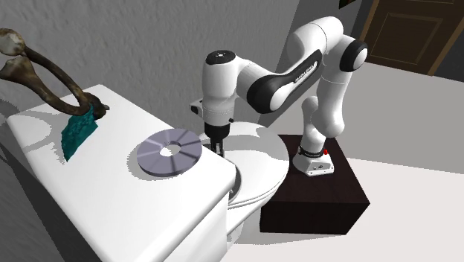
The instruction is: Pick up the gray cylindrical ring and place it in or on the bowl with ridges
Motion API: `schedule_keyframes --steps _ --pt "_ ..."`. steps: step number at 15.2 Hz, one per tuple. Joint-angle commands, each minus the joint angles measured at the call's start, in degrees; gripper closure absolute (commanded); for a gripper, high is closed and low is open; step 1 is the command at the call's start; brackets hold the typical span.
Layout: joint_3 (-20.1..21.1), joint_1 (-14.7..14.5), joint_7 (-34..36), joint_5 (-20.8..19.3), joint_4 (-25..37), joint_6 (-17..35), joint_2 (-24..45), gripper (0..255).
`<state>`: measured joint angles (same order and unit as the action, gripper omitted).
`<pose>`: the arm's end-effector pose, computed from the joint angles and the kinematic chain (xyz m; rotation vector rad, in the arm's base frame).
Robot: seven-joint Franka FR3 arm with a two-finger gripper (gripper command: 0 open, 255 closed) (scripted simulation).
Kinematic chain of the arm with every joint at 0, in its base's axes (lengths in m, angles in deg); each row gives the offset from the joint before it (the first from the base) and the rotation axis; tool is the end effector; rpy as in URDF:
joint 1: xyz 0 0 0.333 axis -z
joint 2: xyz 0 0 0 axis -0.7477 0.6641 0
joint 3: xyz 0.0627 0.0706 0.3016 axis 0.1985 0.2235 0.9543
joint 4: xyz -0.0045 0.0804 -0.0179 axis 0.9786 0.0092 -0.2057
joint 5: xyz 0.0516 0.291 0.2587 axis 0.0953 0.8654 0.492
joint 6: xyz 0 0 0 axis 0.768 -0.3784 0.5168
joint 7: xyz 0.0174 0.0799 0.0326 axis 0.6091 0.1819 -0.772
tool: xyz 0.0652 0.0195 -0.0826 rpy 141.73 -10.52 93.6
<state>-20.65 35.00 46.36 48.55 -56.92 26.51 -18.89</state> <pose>0.4547 0.3332 0.5482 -3.1179 -0.2508 -0.1341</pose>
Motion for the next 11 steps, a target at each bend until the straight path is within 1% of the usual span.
schedule_keyframes --steps 1,2,3,8,11 --pt "-0.02 0.02 -0.05 0.03 -0.19 0.07 0.13 255" --pt "-0.02 0.02 -0.05 0.03 -0.19 0.07 0.13 255" --pt "0.0 0.0 0.01 -0.03 -0.12 0.11 0.25 0" --pt "-0.02 0.02 -0.05 0.03 -0.19 0.07 0.13 0" --pt "0.01 -0.01 -0.16 0.18 5.26 -5.65 -0.16 0"
